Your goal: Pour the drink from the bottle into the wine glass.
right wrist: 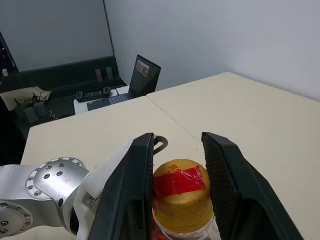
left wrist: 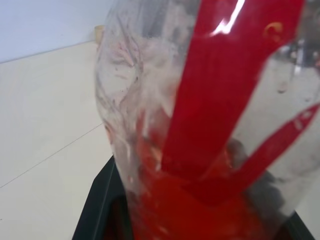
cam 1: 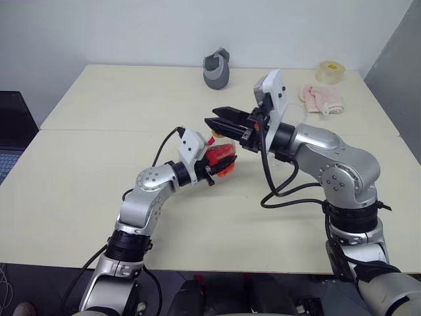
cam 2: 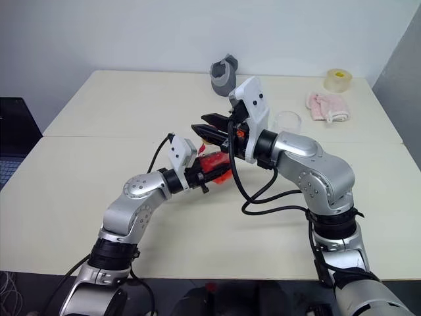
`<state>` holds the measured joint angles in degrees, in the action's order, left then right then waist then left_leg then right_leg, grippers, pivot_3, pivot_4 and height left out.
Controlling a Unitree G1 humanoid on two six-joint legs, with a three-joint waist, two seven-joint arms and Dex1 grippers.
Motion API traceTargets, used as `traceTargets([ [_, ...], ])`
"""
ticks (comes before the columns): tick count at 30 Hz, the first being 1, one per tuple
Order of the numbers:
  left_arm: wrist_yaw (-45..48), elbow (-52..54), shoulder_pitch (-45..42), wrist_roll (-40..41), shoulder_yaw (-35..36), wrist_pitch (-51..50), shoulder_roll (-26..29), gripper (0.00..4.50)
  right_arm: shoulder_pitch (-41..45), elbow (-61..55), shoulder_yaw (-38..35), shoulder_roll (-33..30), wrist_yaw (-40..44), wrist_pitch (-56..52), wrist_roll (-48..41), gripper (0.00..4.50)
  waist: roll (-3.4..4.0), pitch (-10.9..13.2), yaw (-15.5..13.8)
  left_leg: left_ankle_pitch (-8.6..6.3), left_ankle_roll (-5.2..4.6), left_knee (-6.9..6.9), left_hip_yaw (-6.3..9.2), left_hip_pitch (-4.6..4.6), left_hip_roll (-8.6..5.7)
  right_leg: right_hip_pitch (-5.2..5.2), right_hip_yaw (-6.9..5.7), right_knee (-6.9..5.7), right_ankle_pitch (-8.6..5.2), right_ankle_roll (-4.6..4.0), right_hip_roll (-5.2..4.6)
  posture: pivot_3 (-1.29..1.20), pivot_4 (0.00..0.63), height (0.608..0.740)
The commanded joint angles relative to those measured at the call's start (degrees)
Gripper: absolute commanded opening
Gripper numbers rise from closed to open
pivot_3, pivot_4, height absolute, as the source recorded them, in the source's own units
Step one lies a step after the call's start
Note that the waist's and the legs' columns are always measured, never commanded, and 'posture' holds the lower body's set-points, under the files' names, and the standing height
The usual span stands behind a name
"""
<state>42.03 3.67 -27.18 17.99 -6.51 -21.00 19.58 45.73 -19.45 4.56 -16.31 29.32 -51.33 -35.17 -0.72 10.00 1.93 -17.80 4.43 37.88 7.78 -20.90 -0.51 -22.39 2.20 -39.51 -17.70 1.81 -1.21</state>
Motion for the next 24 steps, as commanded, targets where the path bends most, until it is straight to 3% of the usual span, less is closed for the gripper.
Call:
traceTargets([
  [1,1.73,4.64,-0.37,2.7,1.13,-0.48,0.45,1.76,1.96,0.38,-0.24,-0.82,4.47,2.32,-1.4,1.16,0.0,0.0,0.01,0.0,0.0,0.0,0.0,0.0,0.0,0.0,0.0,0.0,0.0,0.0,0.0,0.0,0.15,0.74],
  [11,7.24,22.37,8.94,12.85,2.32,-9.96,8.89,1.76,8.14,12.96,5.03,-4.53,30.55,14.12,-0.16,1.16,0.05,0.03,1.02,-0.1,-0.17,-0.07,0.01,0.01,0.03,0.01,0.0,0.07,0.0,0.0,0.01,0.0,0.15,0.74],
  [21,3.87,26.5,13.07,16.02,6.28,-14.36,12.09,1.76,11.35,19.6,5.31,-4.88,38.16,19.61,2.45,1.16,0.06,0.04,0.97,-0.1,-0.18,-0.01,0.05,0.03,0.05,0.03,-0.01,0.04,0.0,0.0,0.01,0.0,0.15,0.74],
  [24,3.13,25.35,13.07,16.12,7.43,-14.87,12.61,1.76,11.1,18.04,3.77,-6.12,37.56,16.94,0.91,2.04,0.06,0.05,0.91,-0.09,-0.15,-0.01,0.07,0.03,0.04,0.03,0.0,0.06,0.0,-0.01,0.0,0.0,0.15,0.74],
])
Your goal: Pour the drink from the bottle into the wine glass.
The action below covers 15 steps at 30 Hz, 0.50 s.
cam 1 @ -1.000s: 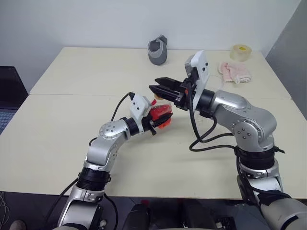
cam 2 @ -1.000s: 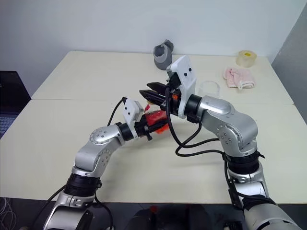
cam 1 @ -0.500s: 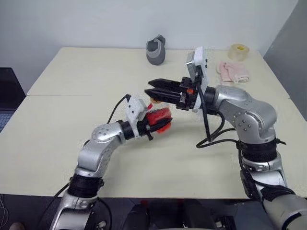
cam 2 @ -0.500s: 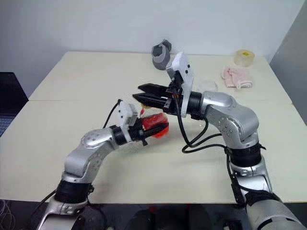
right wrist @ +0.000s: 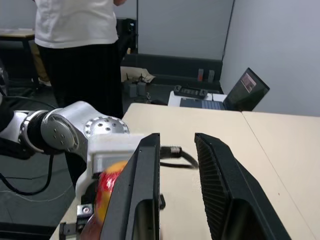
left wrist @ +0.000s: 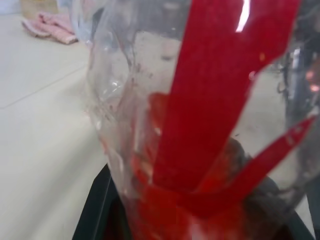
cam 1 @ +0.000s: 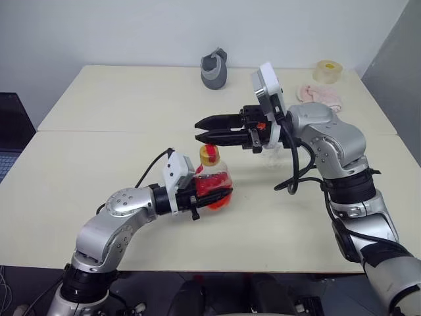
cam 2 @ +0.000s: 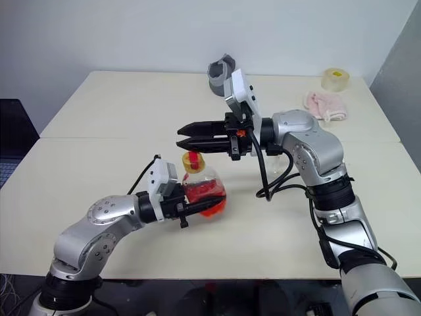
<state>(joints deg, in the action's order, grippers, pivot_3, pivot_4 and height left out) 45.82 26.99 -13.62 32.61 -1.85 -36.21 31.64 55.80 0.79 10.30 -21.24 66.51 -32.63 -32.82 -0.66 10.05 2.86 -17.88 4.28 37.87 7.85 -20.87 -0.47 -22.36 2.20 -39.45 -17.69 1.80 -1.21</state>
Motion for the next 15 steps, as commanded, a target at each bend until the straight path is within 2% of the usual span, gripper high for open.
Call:
traceTargets([
  [1,-0.7,1.2,-0.37,1.19,3.21,0.6,0.92,1.76,0.79,-3.25,-2.82,-1.89,-0.3,-3.46,-2.39,2.39,0.0,0.0,-0.06,0.01,0.03,0.0,0.0,0.0,-0.01,0.0,0.01,0.01,0.0,0.0,-0.01,0.0,0.15,0.74],
  [7,-0.84,-4.47,-1.11,-1.95,4.33,3.79,1.63,1.76,-1.97,-9.83,-7.33,-4.0,-8.19,-11.38,-5.63,4.37,0.01,0.01,-0.46,0.01,0.03,-0.02,0.0,-0.01,0.0,-0.01,0.01,0.04,0.0,0.0,-0.02,0.0,0.15,0.74],
  [15,-2.86,-11.85,-6.37,-6.75,0.57,7.92,-2.98,1.76,-6.16,-18.19,-7.71,-0.93,-23.97,-14.79,-2.89,4.47,0.01,0.01,-0.72,0.02,0.05,-0.02,-0.05,-0.02,-0.02,-0.02,0.01,0.02,0.0,0.0,-0.02,0.0,0.15,0.74],
])
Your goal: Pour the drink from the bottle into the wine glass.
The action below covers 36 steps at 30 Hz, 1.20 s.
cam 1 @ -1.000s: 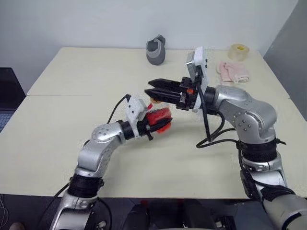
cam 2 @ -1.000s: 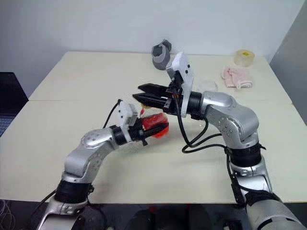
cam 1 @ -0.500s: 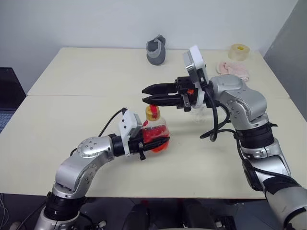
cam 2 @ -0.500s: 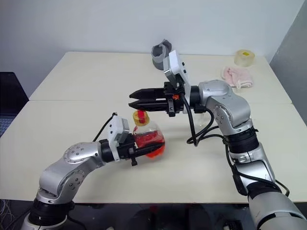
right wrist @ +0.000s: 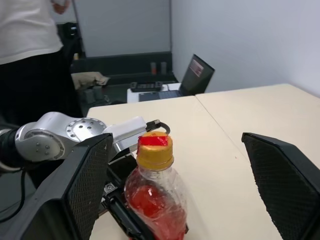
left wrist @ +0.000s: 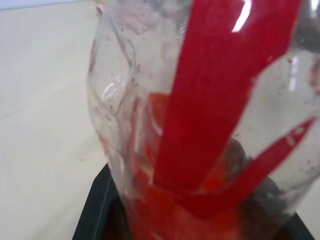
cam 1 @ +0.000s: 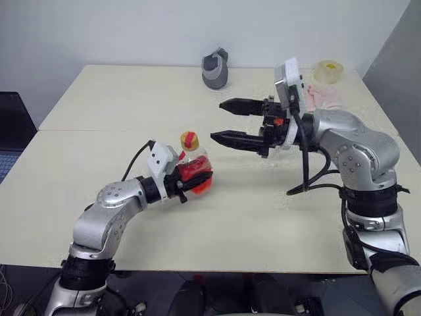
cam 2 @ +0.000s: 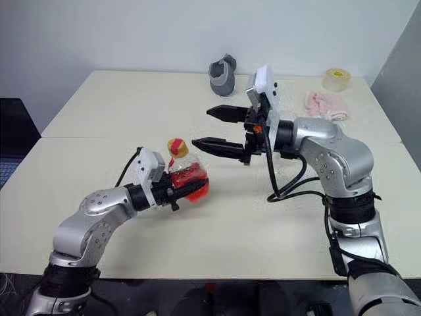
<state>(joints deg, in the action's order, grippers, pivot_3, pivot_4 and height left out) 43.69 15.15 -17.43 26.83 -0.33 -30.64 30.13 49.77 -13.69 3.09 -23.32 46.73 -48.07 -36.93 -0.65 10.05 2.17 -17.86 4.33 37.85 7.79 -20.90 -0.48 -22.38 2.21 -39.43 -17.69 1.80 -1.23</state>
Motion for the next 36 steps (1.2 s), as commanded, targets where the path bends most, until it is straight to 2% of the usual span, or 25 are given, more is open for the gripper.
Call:
traceTargets([
  [1,-0.93,-0.73,-3.34,-1.45,-1.37,2.67,-2.12,1.76,-0.27,-4.05,-0.27,1.67,-5.39,0.78,1.47,4.47,0.0,0.0,-0.13,0.01,0.01,0.0,0.0,-0.01,0.0,0.0,-0.01,0.02,0.0,0.0,0.0,0.0,0.15,0.74],
  [13,-0.34,-6.51,-8.86,-4.15,-4.65,5.77,-7.59,1.76,-0.3,-2.91,4.13,5.39,-11.16,5.14,8.19,4.47,0.0,0.0,-0.18,0.04,0.08,0.0,-0.02,-0.02,-0.01,-0.01,-0.02,0.01,0.0,0.0,0.01,0.0,0.15,0.74],
  [24,0.33,-7.32,-9.5,-4.55,-5.14,6.46,-8.27,1.76,-0.71,-0.68,6.07,7.31,-12.29,6.56,11.71,4.47,0.0,0.0,-0.15,0.05,0.08,0.01,0.0,-0.02,-0.01,-0.02,-0.01,0.0,0.0,0.0,0.01,0.0,0.15,0.74],
  [36,0.01,-4.33,-7.65,-3.32,-3.93,4.82,-7.02,1.76,-0.31,0.64,3.5,4.78,-11.29,6.78,12.52,4.47,0.0,0.0,-0.15,0.05,0.08,0.0,0.0,-0.02,-0.02,-0.02,0.0,0.0,0.0,0.0,0.01,0.0,0.15,0.74],
])
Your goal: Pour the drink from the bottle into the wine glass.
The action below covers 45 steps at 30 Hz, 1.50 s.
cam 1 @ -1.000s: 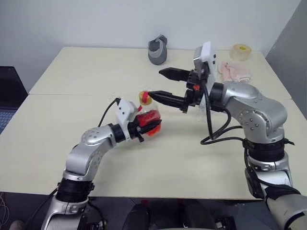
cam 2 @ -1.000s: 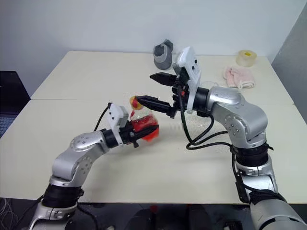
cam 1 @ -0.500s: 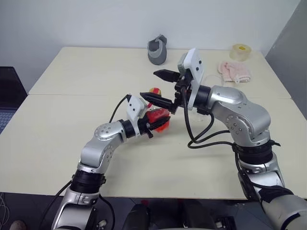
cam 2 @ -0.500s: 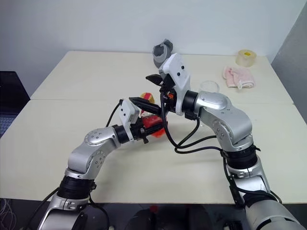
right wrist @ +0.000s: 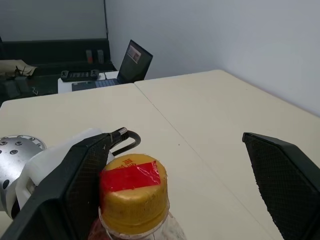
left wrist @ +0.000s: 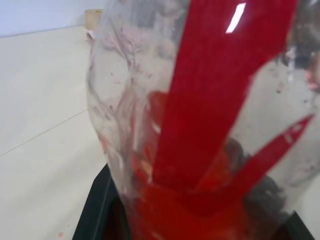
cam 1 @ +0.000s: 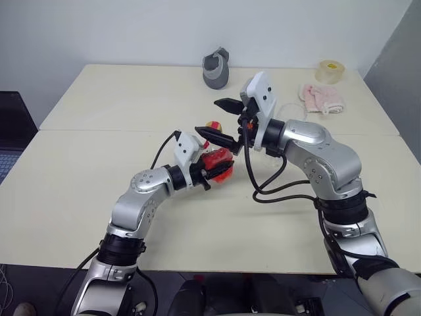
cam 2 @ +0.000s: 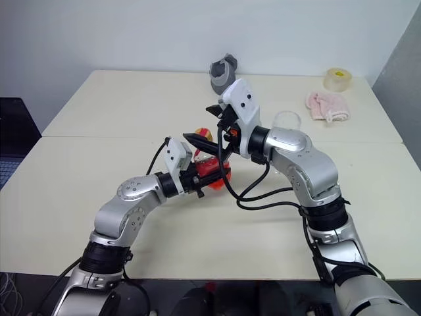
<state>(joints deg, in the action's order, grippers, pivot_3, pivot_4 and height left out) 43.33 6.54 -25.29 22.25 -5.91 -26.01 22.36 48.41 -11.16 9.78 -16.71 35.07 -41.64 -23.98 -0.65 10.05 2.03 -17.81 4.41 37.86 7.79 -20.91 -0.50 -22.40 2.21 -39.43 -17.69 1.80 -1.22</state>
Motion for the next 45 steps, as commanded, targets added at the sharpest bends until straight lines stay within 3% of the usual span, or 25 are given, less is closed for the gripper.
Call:
traceTargets([
  [1,0.31,4.69,0.47,1.44,1.91,-0.07,1.01,1.76,0.71,-2.28,-3.5,-2.65,0.76,0.15,-0.62,4.47,0.0,0.0,-0.01,0.0,0.0,0.0,0.0,0.0,0.0,0.0,0.0,0.0,0.0,0.0,0.0,0.0,0.15,0.74],
  [14,0.25,6.29,1.07,2.26,3.91,-1.48,3.14,1.76,-3.27,-8.31,-6.72,-10.92,4.75,-4.19,-6.46,4.47,0.0,0.0,-0.04,-0.05,-0.09,0.01,-0.02,-0.01,0.01,0.01,0.0,0.0,0.0,0.0,0.01,0.0,0.15,0.74],
  [21,-0.29,4.98,-0.52,2.17,3.31,-1.18,1.71,1.76,-2.42,-8.95,-6.83,-9.25,3.56,-5.68,-8.33,4.47,0.0,0.0,-0.13,-0.04,-0.08,0.02,-0.02,-0.01,0.0,0.01,0.0,0.0,0.0,0.0,0.0,0.0,0.15,0.74],
  [26,-0.28,4.46,-1.28,2.58,3.68,-1.48,1.06,1.28,-1.85,-8.51,-6.53,-8.56,3.38,-5.53,-8.08,4.5,0.0,0.0,-0.13,-0.03,-0.06,0.02,-0.01,-0.01,0.0,0.02,-0.02,0.01,0.0,0.0,0.01,0.0,0.15,0.74],
  [30,-0.21,4.1,-1.65,2.53,3.78,-1.39,0.93,1.16,-1.46,-8.28,-6.44,-8.3,3.55,-5.58,-8.07,4.5,0.0,0.0,-0.08,-0.03,-0.05,0.01,-0.03,-0.01,0.0,0.02,0.0,0.01,0.0,0.0,0.01,0.0,0.15,0.74],
  [45,0.97,1.88,-3.13,1.6,2.15,-0.16,0.15,1.15,3.64,-7.3,-5.71,-2.33,-0.48,-8.86,-9.6,4.5,0.0,0.0,-0.08,-0.01,-0.01,0.01,-0.02,-0.01,0.0,0.01,0.0,0.01,0.0,0.0,0.01,0.0,0.15,0.74],
])
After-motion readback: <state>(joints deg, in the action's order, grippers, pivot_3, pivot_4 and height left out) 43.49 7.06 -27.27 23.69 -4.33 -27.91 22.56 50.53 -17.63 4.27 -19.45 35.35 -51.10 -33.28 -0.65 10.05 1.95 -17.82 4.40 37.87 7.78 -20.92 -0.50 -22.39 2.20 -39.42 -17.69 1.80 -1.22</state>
